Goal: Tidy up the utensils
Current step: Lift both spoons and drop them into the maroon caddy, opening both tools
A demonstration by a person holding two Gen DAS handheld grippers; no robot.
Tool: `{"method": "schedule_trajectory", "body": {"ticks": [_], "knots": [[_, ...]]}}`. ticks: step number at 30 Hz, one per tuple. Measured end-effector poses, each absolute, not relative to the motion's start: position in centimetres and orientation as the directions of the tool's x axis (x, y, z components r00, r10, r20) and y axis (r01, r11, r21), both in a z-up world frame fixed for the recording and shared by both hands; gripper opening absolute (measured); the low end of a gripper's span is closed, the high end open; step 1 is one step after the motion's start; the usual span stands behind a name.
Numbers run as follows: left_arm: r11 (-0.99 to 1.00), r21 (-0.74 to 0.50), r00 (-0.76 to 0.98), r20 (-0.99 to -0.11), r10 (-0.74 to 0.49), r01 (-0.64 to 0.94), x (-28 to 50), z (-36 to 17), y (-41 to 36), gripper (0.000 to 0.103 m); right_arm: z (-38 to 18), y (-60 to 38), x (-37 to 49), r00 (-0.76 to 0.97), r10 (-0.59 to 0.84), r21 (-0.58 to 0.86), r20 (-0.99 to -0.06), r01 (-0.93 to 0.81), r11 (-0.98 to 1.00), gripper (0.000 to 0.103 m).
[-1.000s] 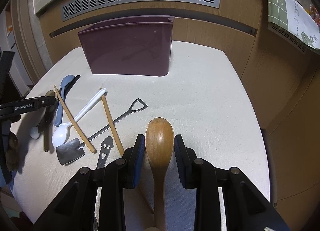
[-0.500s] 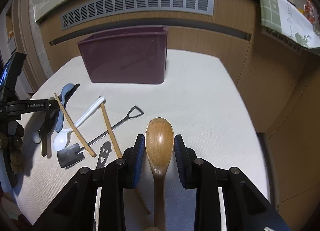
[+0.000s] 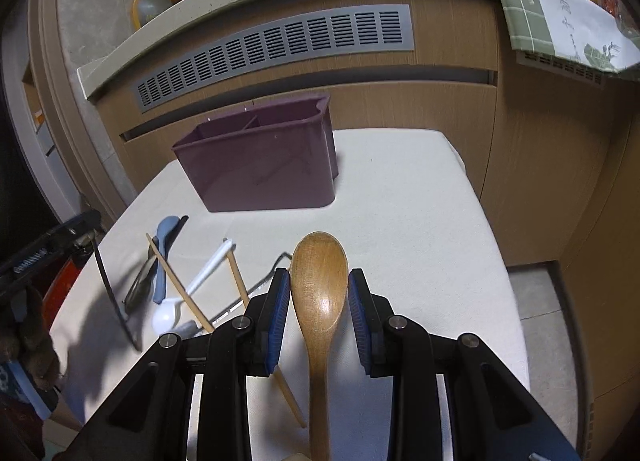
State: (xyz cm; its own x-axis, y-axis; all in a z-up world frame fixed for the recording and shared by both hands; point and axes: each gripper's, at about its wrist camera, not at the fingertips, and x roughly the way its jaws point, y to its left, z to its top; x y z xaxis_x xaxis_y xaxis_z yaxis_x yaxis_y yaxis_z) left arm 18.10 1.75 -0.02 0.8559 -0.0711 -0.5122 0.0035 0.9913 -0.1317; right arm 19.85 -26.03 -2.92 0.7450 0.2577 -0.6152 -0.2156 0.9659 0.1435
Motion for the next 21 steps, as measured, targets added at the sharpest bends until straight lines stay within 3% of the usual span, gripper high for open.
{"method": "schedule_trajectory", "body": {"ticks": [3,5,9,15,21], "knots": [[0.984,-0.135,0.914,-0.373,-0.160,0.117,19.4,7.1,1.3,0.035,1.9,-25.9,20.7,0.819,0.264,0.113,-0.510,-0.241,0.964,0.027],[0.974,-0.131,0.932,-0.291,-0.215,0.183,20.8,11.8,1.0,0.035,7.4,-25.5,21.9,0.886,0.258,0.072,-0.385,-0.249,0.966,0.027],[0.963,-0.109,0.936,-0.234,-0.265,0.246,25.4,16.7,0.4,0.035,13.5,-24.4,25.2,0.935,0.253,0.048,-0.248,-0.249,0.967,0.027],[0.969,-0.093,0.940,-0.239,-0.245,0.229,32.0,14.5,0.2,0.035,13.2,-22.0,30.2,0.920,0.285,0.088,-0.270,-0.271,0.959,0.027],[0.961,-0.150,0.888,-0.371,-0.273,0.233,36.4,7.9,-0.1,0.035,7.8,-20.0,33.5,0.878,0.261,0.056,-0.402,-0.261,0.964,0.027]]}}
